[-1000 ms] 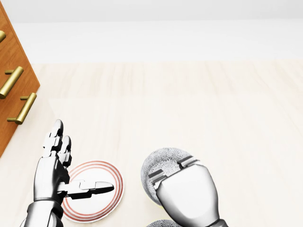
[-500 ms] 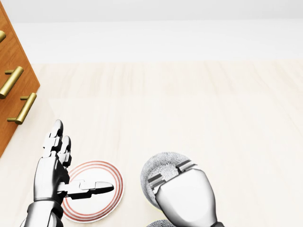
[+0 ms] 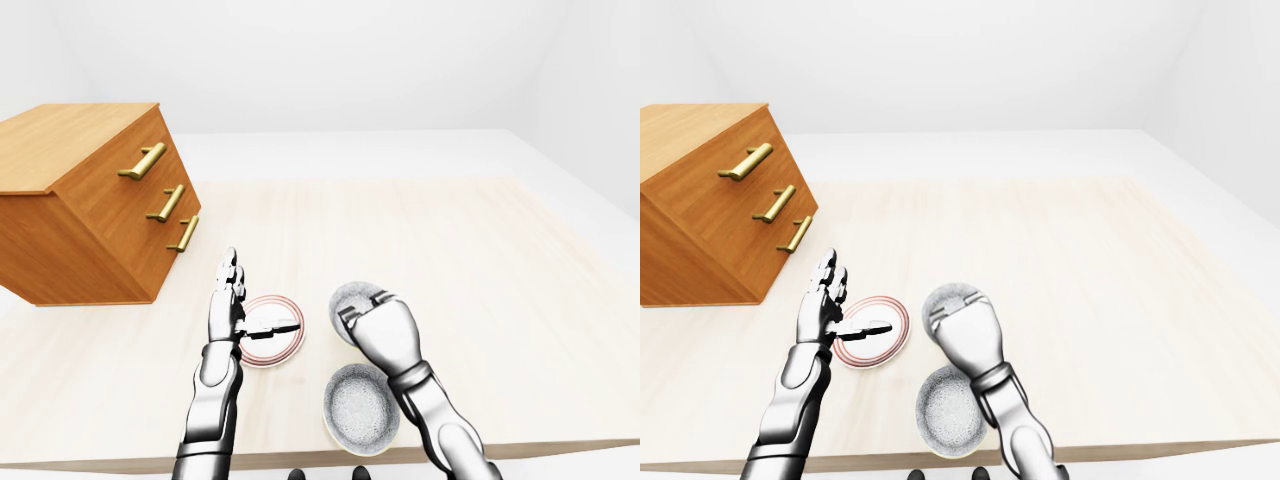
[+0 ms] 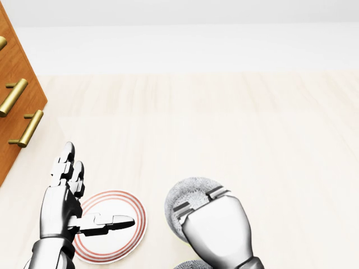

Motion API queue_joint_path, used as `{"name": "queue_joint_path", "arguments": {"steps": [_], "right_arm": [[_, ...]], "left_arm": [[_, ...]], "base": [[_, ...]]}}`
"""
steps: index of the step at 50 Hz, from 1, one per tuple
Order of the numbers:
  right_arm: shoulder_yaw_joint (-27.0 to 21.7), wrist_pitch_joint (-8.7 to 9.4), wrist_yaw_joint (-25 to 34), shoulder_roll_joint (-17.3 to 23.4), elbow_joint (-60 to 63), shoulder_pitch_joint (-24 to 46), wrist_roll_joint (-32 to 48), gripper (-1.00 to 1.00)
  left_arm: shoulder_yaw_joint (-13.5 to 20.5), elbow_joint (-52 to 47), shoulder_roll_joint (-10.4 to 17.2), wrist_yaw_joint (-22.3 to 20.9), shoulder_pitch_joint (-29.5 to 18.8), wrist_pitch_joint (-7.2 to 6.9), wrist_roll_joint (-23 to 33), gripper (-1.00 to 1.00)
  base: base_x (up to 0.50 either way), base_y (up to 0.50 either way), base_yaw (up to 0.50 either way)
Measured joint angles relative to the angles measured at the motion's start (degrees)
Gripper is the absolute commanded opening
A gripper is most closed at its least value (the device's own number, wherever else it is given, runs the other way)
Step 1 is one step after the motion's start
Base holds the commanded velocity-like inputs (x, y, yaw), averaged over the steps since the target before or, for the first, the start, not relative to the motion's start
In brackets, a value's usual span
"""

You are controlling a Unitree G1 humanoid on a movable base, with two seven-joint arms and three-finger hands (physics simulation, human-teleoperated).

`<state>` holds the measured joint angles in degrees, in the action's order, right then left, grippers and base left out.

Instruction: Stack the bowl at the front on the bowl in the middle.

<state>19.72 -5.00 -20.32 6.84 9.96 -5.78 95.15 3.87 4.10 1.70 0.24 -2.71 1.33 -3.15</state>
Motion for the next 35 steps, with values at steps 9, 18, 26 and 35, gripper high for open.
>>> {"name": "queue_joint_path", "arguments": {"steps": [9,18,26,35], "right_arm": [[-0.59,0.0,-0.52,-0.21,-1.34,0.94,0.0,-1.0],[-0.88,0.0,-1.36,-0.41,-2.9,1.65,0.13,-1.0],[-1.14,0.0,-2.07,-0.52,-4.24,2.25,0.14,-1.0],[-1.5,0.0,-2.56,-0.54,-5.4,2.73,0.04,-1.0]], "left_arm": [[-0.01,0.19,0.0,0.01,-0.09,0.06,-0.01,1.0],[-0.02,0.1,0.01,0.03,-0.08,-0.04,-0.01,1.0],[-0.03,0.18,0.01,0.01,-0.1,0.01,0.0,1.0],[-0.01,0.21,0.01,0.0,-0.07,0.06,-0.01,1.0]], "base": [[0.0,0.0,0.0],[0.0,0.0,0.0],[0.0,0.0,0.0],[0.0,0.0,0.0]]}}
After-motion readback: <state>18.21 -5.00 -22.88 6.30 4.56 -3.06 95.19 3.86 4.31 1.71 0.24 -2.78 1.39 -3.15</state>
